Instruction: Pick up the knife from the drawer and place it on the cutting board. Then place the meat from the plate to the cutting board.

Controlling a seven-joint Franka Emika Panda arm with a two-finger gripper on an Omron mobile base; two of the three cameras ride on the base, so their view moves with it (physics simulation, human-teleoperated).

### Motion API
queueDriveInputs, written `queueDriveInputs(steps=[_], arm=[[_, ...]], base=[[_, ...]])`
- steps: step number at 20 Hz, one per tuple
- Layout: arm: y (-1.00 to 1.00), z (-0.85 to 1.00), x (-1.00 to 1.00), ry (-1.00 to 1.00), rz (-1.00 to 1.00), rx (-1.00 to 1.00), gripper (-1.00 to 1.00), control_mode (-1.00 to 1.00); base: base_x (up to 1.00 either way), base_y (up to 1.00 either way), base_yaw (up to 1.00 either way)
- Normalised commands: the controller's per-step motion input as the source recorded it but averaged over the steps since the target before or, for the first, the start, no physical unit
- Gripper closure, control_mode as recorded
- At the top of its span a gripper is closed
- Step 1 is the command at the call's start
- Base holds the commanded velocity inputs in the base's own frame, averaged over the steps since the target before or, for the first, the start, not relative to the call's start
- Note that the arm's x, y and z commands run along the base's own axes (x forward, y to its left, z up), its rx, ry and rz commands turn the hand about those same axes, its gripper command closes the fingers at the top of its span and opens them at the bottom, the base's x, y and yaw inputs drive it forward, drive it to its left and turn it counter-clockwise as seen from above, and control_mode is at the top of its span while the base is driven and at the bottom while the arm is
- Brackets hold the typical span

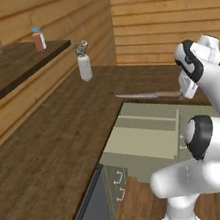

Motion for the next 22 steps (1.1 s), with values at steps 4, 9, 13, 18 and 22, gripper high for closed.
queueDriveInputs(steps=[4, 9, 13, 18, 22], arm=[[0.85, -0.17, -0.37, 0.0, -0.53, 0.0, 1.0, -1.0], [0.63, 0.12, -0.47, 0.11, -0.49, -0.13, 1.0, -1.0], [0.2, 0.4, -0.41, 0.24, -0.47, -0.14, 1.0, -1.0], [0.25, 0.03, -0.67, 0.07, -0.54, -0.06, 1.0, -1.0], [0.5, -0.05, -0.56, -0.29, -0.41, -0.07, 1.0, -1.0]], base=[[0.0, 0.0, 0.0], [0.0, 0.0, 0.0], [0.0, 0.0, 0.0], [0.0, 0.0, 0.0], [0.0, 0.0, 0.0]])
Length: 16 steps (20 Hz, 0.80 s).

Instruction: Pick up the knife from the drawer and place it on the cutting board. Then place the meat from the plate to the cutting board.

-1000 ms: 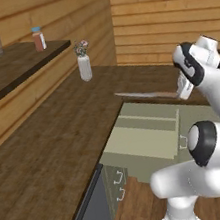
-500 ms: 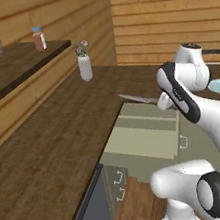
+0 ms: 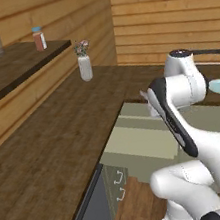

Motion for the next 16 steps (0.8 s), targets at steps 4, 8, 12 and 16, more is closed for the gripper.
queueDriveInputs(steps=[4, 8, 12, 16], arm=[[0.01, -0.11, -0.08, -0.3, -0.19, 0.0, 1.0, -1.0], [-0.19, -0.09, -0.05, -0.12, 0.0, 0.01, 1.0, -1.0], [0.0, 0.0, -0.01, -0.08, 0.0, 0.0, 1.0, -1.0], [0.0, 0.0, 0.0, 0.0, 0.0, 0.0, 1.0, -1.0]], base=[[0.0, 0.0, 0.0], [0.0, 0.0, 0.0], [0.0, 0.0, 0.0], [0.0, 0.0, 0.0]])
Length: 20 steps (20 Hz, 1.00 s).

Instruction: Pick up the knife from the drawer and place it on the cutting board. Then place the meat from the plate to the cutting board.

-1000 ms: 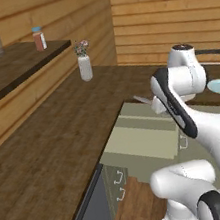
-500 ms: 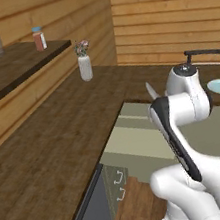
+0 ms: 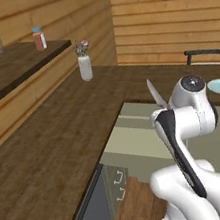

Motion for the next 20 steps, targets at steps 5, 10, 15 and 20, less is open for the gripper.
queueDriveInputs(steps=[5, 10, 15, 20], arm=[[0.0, 0.0, 0.0, 0.0, 0.0, 0.0, 1.0, 1.0], [0.0, 0.0, 0.0, 0.0, 0.0, 0.0, 1.0, 1.0], [0.0, 0.0, 0.0, 0.0, 0.0, 0.0, 1.0, 1.0], [0.0, 0.0, 0.0, 0.0, 0.0, 0.0, 1.0, 1.0]], base=[[0.0, 0.0, 0.0], [-0.1, -0.06, -0.11], [-0.17, -0.5, -0.36], [0.06, -0.5, -0.63]])
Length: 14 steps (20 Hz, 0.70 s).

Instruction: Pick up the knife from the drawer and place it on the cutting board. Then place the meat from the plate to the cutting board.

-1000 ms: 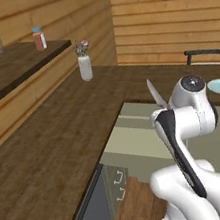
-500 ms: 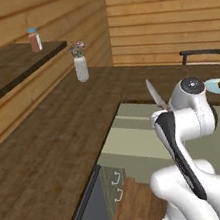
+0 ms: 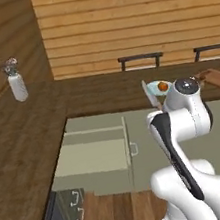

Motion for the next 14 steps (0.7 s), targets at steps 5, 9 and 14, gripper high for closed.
queueDriveInputs(steps=[5, 9, 14], arm=[[0.0, 0.0, 0.0, 0.0, 0.0, 0.0, 1.0, 1.0], [0.0, 0.0, 0.0, 0.0, 0.0, 0.0, 1.0, 1.0], [0.0, 0.0, 0.0, 0.0, 0.0, 0.0, 1.0, 1.0]], base=[[0.19, -0.98, -0.63], [0.37, -1.0, -0.39], [0.87, -0.77, -0.01]])
